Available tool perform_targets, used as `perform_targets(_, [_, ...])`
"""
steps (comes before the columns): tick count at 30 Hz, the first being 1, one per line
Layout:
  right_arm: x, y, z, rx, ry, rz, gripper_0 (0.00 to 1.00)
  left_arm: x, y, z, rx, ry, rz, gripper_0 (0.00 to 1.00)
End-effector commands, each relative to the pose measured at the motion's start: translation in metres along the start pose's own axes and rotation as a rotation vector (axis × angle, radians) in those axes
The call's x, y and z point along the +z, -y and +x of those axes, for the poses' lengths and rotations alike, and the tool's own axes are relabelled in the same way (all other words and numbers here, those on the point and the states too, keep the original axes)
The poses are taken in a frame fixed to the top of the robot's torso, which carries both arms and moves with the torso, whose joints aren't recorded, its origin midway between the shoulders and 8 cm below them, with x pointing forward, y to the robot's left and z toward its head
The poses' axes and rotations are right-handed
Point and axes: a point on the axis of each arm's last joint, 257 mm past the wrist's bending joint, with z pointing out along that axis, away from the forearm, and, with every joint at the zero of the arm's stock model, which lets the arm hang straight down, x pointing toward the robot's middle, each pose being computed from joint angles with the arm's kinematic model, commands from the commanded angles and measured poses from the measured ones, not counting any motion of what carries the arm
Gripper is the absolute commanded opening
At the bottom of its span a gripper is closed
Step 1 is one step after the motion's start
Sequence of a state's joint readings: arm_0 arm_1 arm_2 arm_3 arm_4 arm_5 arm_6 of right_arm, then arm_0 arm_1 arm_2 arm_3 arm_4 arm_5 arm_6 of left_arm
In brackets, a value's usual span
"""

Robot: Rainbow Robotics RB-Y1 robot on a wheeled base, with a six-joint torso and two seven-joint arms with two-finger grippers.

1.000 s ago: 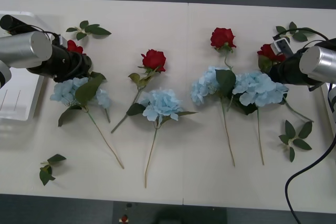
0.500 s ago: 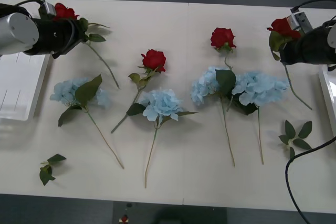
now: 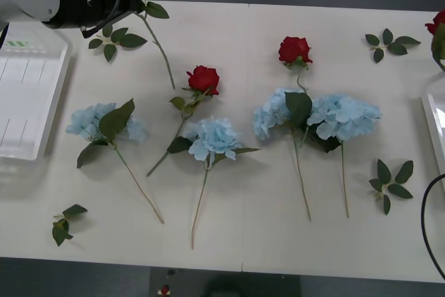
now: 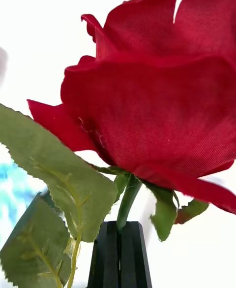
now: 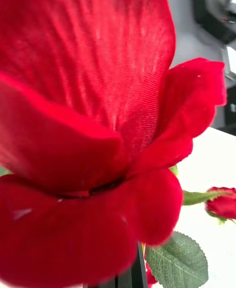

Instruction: Put the red flowers into the right box and the blue flowers into the left box

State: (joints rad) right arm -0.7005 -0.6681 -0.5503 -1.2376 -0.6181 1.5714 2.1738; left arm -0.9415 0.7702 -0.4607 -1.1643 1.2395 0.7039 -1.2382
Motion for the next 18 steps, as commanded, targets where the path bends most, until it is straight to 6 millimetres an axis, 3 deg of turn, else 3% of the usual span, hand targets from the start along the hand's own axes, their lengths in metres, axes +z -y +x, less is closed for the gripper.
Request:
perform_targets(1, [-0.041,0.042,0.0,0.029,-0.013,0.099,0.0,-0.005,0.053,0.011,0.129,-0.005,0.077,0.0])
perform_targets(6, [-0.053,0.086,0.045,0.131,-0.048,0.186,0.0,-0.006,0.122,0.047,0.261,-0.05,0.166,0.0])
perform_targets(12, [-0.065,0.137,0.086,0.162,-0.052,0.327,0.0,0.0,0.198,0.083,0.244,-0.077,0.315,0.0])
perform_targets(14, [-0.067,0.15,0.105,0.167,-0.067,0.363,0.0,-0.002,0.23,0.091,0.24,-0.07,0.376,0.0])
perform_targets(18, [-0.064,0.162,0.135,0.169,-0.096,0.404,0.0,-0.014,0.262,0.089,0.261,-0.04,0.438,0.0])
